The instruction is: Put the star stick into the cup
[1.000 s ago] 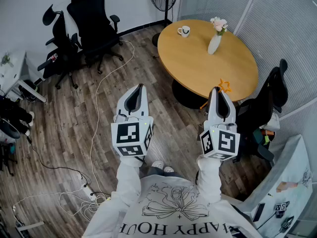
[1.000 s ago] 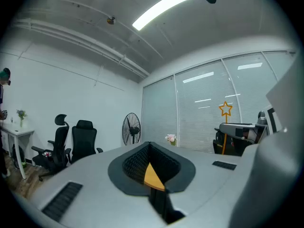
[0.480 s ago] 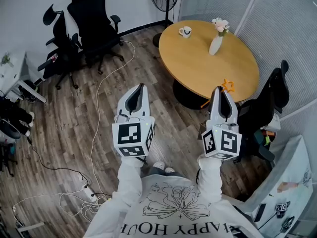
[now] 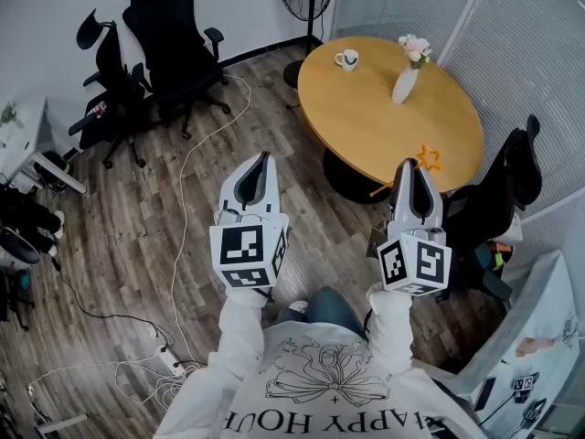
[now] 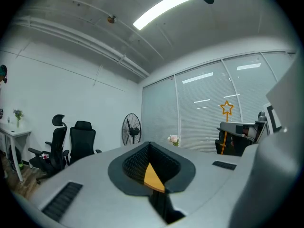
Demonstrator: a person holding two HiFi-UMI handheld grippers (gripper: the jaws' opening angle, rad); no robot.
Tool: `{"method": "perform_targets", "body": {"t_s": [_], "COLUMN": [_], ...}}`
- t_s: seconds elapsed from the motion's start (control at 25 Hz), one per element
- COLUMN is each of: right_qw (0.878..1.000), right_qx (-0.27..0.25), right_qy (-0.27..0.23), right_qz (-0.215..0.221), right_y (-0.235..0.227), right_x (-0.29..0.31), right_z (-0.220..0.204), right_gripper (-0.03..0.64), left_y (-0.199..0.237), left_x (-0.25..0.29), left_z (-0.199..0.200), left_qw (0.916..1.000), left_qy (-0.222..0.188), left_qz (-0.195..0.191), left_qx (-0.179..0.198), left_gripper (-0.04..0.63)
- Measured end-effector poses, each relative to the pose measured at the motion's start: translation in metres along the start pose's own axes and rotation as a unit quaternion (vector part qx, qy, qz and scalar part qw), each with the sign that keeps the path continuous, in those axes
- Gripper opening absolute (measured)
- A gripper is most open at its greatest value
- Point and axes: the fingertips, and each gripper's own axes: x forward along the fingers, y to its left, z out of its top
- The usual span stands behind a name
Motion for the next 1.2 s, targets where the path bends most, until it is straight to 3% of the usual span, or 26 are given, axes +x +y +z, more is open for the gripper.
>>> {"method": "perform_targets", "body": {"t_s": [0.44, 1.2], "right_qw": [1.000, 0.998], "right_qx": [0.004, 0.023], "right_qy": [0.007, 0.008], "right_qz": [0.004, 0.056], "right_y": [-0.022, -0.104], "right_x": [0.058, 0.320], "right_z": [-0.023, -0.068], "right_gripper": [0.026, 0.026], "left_y": [0.001, 0.041], "left_x": [0.064, 0.312], "left_z": [-0.005, 0.014], "left_qw": [0.9999, 0.9988], "left_qy": [0.002, 0.006], "left_qz": [-0.010, 0.048], "left_qx": [0.005, 0.010], "left_gripper": [0.006, 0.006]}}
